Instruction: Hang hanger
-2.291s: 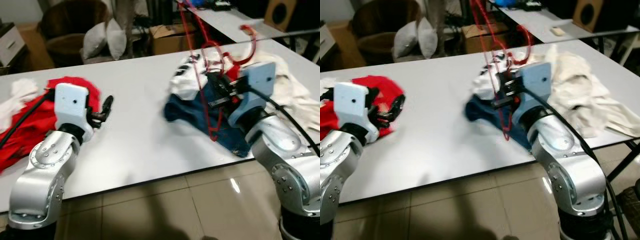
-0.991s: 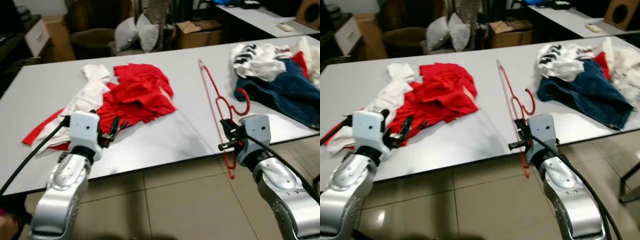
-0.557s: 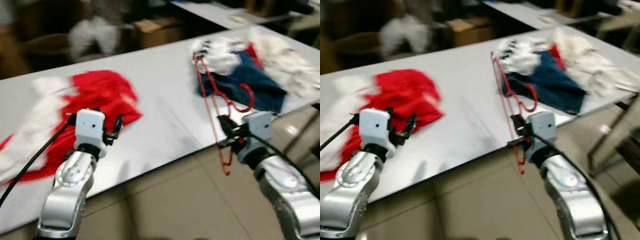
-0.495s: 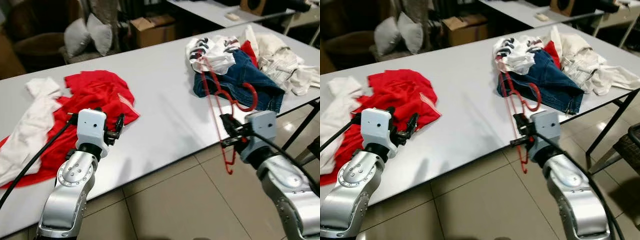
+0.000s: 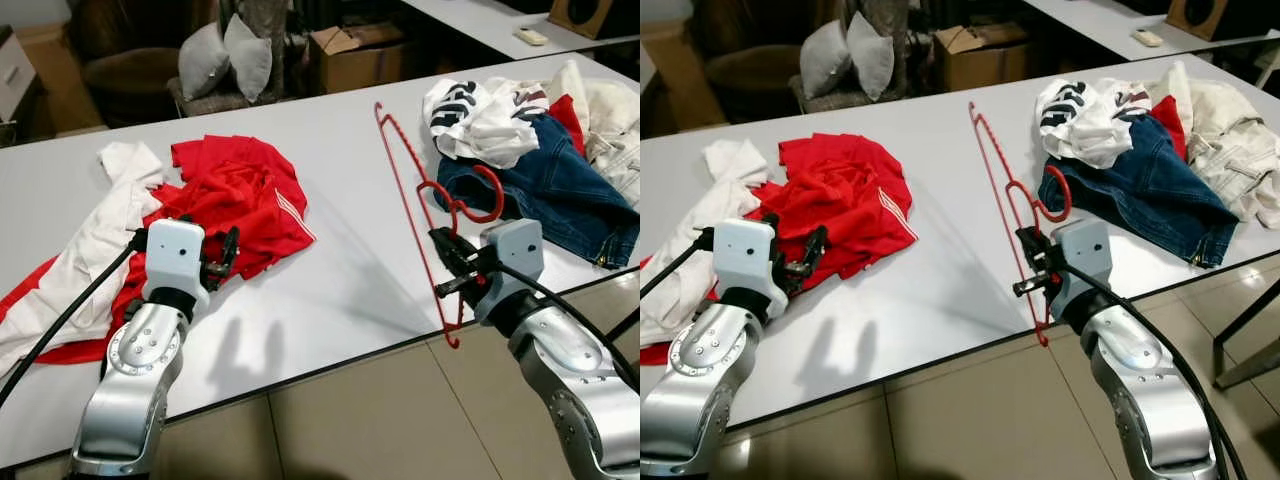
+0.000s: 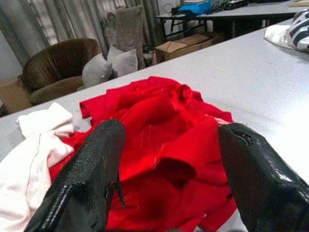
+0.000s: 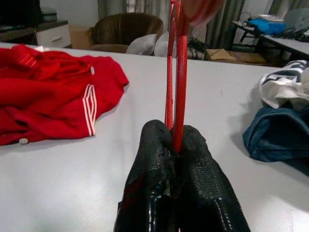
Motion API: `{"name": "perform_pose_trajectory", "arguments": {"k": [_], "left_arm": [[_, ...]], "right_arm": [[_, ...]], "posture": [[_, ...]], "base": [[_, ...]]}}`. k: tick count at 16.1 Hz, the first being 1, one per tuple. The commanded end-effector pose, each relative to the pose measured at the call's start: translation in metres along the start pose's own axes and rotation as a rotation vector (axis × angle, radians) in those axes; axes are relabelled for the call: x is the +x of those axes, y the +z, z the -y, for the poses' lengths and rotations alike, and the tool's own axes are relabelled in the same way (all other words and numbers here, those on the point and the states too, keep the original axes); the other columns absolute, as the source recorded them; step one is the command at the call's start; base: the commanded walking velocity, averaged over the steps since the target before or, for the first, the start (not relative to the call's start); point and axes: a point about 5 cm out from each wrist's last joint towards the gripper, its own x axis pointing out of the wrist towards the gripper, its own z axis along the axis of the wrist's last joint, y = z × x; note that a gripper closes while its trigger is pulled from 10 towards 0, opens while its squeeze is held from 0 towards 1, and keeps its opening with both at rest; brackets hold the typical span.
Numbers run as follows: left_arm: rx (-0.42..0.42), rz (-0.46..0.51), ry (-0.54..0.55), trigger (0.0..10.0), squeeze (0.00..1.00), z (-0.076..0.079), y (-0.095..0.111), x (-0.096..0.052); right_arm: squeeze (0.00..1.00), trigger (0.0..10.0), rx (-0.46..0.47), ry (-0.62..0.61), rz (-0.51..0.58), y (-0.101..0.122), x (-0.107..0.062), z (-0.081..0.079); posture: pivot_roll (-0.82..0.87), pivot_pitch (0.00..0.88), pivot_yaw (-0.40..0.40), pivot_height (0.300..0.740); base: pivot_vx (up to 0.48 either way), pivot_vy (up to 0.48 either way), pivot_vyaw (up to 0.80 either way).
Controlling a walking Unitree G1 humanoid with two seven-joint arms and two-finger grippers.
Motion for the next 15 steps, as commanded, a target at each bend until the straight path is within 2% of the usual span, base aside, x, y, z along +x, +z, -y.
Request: {"name": "perform_pose_trajectory", "arguments": {"k": [1,4,6,13,14,15], "left_arm": [[0.008,-0.018,0.001,10.0,0.00,-0.002,-0.003,-0.001],[0.010,-0.016,-0.015,10.0,0.00,-0.001,-0.003,0.001],[0.006,-0.014,-0.020,10.0,0.00,0.001,-0.003,0.002],[0.026,-0.037,0.012,10.0,0.00,-0.008,-0.007,-0.002],[0.034,-0.047,0.008,10.0,0.00,-0.008,-0.008,-0.002],[0.108,-0.113,-0.040,10.0,0.00,-0.008,-0.019,-0.004]], "right_arm": [[0.00,10.0,-0.003,0.001,-0.005,0.000,-0.001,0.001],[0.00,10.0,-0.003,-0.005,0.001,0.000,-0.002,0.002],[0.00,10.0,0.000,-0.006,0.007,0.001,-0.002,0.002],[0.00,10.0,-0.036,0.036,0.033,0.003,-0.001,-0.005],[0.00,10.0,-0.034,0.037,0.036,0.003,-0.001,-0.006],[0.00,10.0,-0.035,0.042,0.047,0.005,-0.001,-0.006]], "posture": [[-0.17,0.000,0.062,0.740],[-0.18,0.000,0.069,0.740],[-0.18,0.000,0.073,0.740],[-0.17,0.000,0.071,0.740],[-0.17,0.000,0.073,0.740],[-0.17,0.000,0.078,0.740]], "base": [[0.244,0.000,0.00],[0.261,0.000,0.00],[0.291,0.000,-0.80],[0.291,0.000,0.00],[0.274,0.000,0.00],[0.000,0.000,0.00]]}}
